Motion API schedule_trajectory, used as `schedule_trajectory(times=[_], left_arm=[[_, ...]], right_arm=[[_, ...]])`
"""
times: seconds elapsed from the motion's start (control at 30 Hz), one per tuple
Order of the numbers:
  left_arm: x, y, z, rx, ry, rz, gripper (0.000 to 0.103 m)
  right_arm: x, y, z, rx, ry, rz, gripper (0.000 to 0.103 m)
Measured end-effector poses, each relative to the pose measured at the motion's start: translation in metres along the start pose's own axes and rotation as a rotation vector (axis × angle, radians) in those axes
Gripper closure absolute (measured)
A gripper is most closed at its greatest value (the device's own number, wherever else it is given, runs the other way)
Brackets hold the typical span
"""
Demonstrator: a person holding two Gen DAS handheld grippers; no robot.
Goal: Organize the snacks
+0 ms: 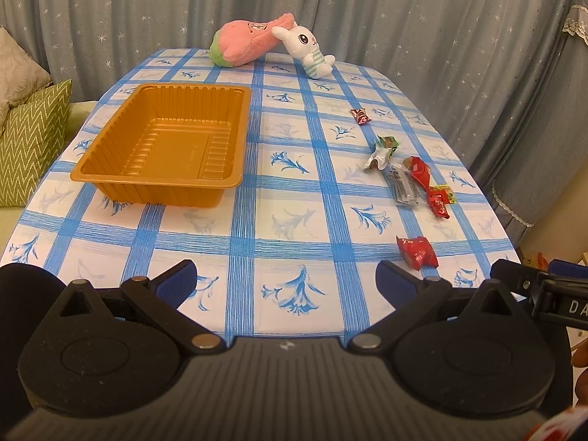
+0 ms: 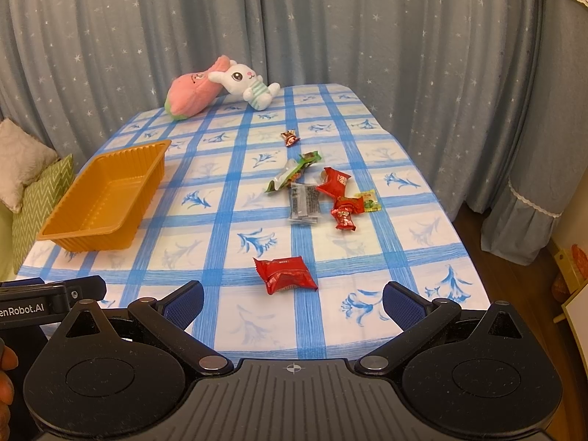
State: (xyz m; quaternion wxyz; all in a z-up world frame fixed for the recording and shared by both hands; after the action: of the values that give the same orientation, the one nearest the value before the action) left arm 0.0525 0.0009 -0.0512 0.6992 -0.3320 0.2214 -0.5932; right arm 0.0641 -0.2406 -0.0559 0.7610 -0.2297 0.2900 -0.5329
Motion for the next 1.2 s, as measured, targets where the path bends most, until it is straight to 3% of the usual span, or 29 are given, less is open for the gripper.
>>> schedule_trajectory(times=[1.2], left_arm=[[0.0019, 0.0006, -0.0026, -0.001, -0.002, 0.000, 0.000]], right_arm=[[-0.0013, 0.0019, -0.0004, 0.000, 0.002, -0.001, 0.000]])
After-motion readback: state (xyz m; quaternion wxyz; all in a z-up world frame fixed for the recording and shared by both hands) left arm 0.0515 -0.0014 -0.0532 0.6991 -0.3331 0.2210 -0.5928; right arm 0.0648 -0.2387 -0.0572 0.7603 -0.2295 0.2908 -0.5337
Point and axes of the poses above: each gripper's, at about its wrist camera, not at the fingertips, and y roughly the way its jaws point, x to its right, z to its top, the point moved 8 cm from there along y, roughly the way its jaws point, and after that the axes turned 4 degrees about z, right-handed, at the moved point
